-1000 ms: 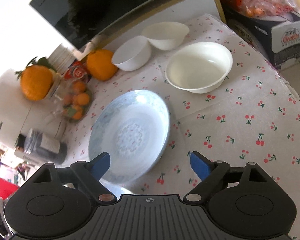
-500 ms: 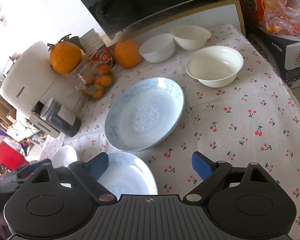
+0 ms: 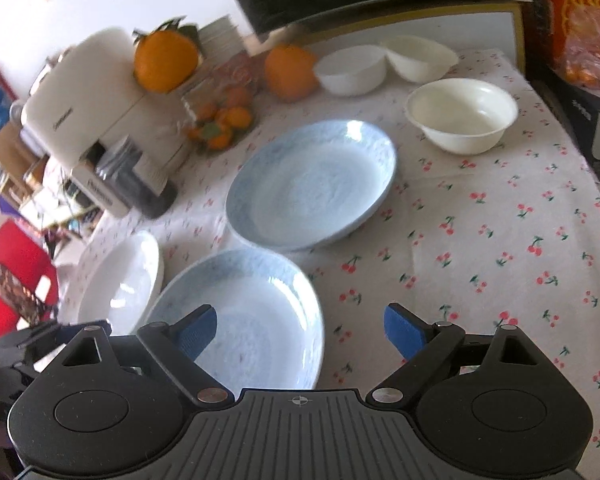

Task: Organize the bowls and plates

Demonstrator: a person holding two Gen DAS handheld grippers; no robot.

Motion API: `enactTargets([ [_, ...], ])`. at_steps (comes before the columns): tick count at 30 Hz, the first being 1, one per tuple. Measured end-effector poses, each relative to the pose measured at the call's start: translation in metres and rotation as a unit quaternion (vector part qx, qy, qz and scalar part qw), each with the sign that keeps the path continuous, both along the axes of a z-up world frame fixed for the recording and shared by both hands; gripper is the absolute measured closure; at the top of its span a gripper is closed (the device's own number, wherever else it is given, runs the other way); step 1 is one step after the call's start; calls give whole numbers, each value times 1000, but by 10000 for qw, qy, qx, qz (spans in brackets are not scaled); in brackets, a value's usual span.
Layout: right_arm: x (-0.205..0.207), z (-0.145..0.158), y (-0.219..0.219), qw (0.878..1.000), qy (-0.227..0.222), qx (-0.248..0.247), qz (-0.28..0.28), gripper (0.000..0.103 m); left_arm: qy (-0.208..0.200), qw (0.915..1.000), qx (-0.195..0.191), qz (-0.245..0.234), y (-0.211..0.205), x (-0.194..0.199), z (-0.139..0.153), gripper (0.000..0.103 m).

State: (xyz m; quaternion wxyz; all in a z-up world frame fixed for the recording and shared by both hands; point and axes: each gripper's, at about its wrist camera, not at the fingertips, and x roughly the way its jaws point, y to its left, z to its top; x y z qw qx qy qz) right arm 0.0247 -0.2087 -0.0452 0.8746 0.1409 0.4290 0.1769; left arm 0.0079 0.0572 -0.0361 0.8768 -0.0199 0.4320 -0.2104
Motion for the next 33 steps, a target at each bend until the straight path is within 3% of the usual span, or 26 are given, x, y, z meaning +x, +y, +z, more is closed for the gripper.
enactTargets([
  [13,1,-22,16,9993,335,-72,168,11,196,9994,30,-280,-16,-2,-17,7],
  [19,5,-29,20,9990,427,-19,158,11,284,9990,90,-330,-19,1,-23,20],
  [26,5,-33,25,9992,344,-109,183,12,407,9985,69,-354,-17,4,-25,42],
  [30,7,-32,24,9994,314,-70,112,22,401,9985,100,-352,-17,4,-25,49],
  [33,7,-32,24,9995,292,-71,95,38,383,9986,139,-338,-16,5,-25,54],
])
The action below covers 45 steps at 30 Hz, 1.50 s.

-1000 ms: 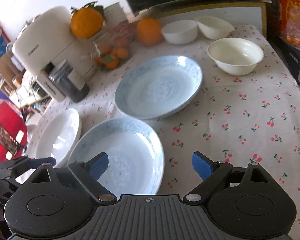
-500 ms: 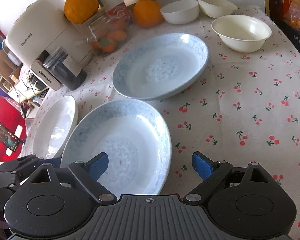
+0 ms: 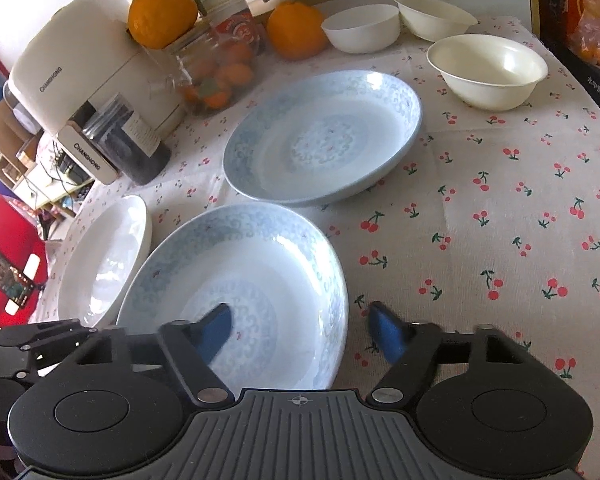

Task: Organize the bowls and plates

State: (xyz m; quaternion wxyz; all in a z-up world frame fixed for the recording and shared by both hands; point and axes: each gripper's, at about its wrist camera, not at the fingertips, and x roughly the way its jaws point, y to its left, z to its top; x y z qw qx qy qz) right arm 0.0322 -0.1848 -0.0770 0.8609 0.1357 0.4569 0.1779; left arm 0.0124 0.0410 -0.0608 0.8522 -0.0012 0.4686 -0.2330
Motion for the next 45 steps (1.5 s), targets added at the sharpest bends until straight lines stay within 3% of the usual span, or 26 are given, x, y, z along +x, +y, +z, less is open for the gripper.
enactTargets([
  [4,-1,0,0,10000,15,-29,-18,64,-14,10000,40,39,2,0,1,59],
  [8,-1,0,-2,9998,5,-137,-131,79,-2,9999,54,101,4,1,2,63],
  [10,-2,0,-4,9998,-36,-169,-114,81,19,9999,45,135,5,1,2,65],
  [16,-7,8,-3,9996,-189,-197,-37,82,-25,9999,17,157,8,-2,6,66],
  [31,-9,33,-14,9988,-445,78,-164,82,-579,9979,-161,227,9,-8,30,68],
  [45,20,43,-27,9965,-551,170,-602,82,-659,9947,-511,604,-2,28,40,69],
])
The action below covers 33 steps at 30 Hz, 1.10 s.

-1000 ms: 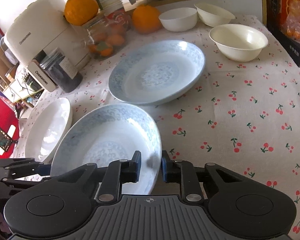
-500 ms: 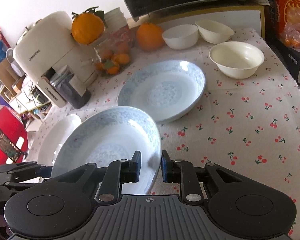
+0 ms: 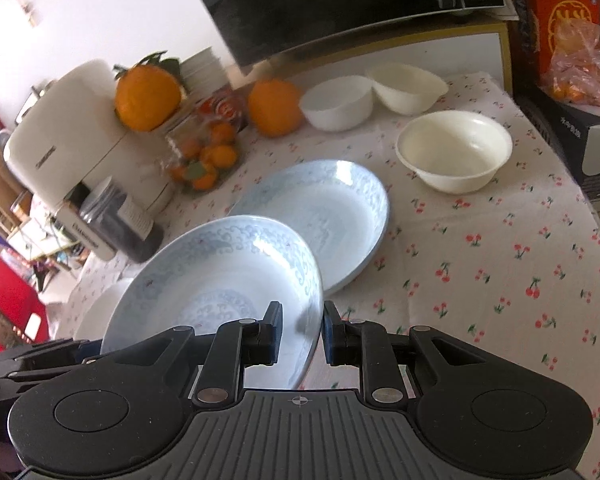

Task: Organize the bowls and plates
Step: 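Lift the large blue plate onto the other blue plate and open both grippers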

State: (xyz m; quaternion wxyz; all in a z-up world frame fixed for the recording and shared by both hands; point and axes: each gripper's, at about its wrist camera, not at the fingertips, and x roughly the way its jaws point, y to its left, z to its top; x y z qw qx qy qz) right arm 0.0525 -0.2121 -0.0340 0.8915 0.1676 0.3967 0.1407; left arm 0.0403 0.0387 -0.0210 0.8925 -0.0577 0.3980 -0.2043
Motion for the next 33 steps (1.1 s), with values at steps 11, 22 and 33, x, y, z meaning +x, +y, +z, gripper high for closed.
enactTargets([
  [11,31,4,-18,9988,-68,85,-471,82,158,9997,-121,152,-19,29,-3,69],
  [22,55,-9,-16,9972,20,52,-746,82,230,9984,9,516,-28,52,-13,69],
  [33,67,-18,-13,9957,92,-4,-919,82,114,9974,222,679,-36,64,-19,68],
])
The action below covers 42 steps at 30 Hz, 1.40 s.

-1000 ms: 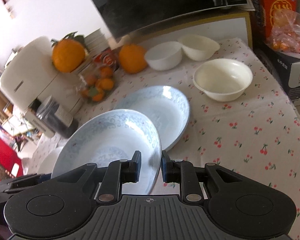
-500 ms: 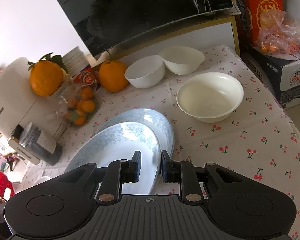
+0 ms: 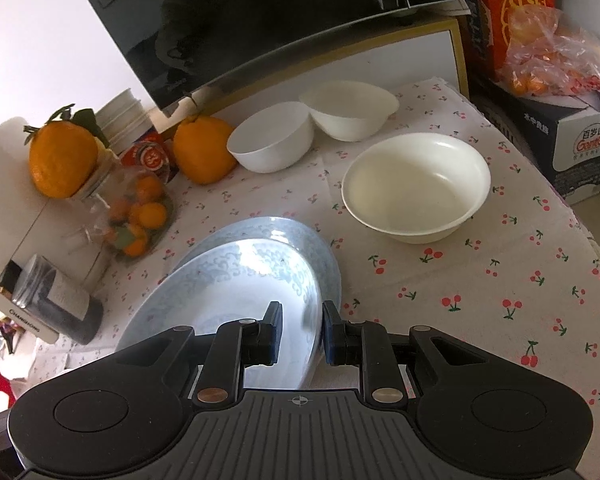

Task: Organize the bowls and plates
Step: 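Lift the large blue plate onto the other blue plate and open both grippers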

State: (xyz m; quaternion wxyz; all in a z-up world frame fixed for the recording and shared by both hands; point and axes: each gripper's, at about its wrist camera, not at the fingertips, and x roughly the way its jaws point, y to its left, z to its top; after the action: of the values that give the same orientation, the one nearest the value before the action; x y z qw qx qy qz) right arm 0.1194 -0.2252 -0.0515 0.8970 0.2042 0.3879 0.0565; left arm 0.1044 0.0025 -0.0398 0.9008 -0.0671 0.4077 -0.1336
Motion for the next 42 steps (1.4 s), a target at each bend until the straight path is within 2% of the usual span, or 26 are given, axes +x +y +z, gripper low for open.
enactTargets([
  [15,10,-5,9,9996,16,-214,-196,82,-245,9992,306,115,-8,13,-6,68],
  [21,10,-5,8,9990,23,-298,-329,92,-307,9986,416,121,-11,16,-8,68],
  [26,9,-2,14,9970,-57,-701,-335,92,-486,9942,954,-124,-22,13,-10,68],
  [29,9,-3,11,9969,30,-700,-345,93,-554,9917,1136,-230,-24,12,-12,68],
  [34,9,-5,11,9964,125,-779,-323,93,-490,9914,1198,-199,-23,14,-13,68],
  [36,8,-5,12,9963,125,-798,-307,93,-468,9912,1227,-153,-22,15,-15,63],
  [38,9,-5,12,9963,127,-803,-283,93,-448,9916,1204,-124,-21,15,-15,63],
  [40,9,-6,12,9965,140,-778,-264,93,-412,9922,1170,-98,-19,16,-15,64],
  [42,10,-7,13,9966,152,-773,-240,93,-380,9932,1095,-86,-17,17,-14,70],
])
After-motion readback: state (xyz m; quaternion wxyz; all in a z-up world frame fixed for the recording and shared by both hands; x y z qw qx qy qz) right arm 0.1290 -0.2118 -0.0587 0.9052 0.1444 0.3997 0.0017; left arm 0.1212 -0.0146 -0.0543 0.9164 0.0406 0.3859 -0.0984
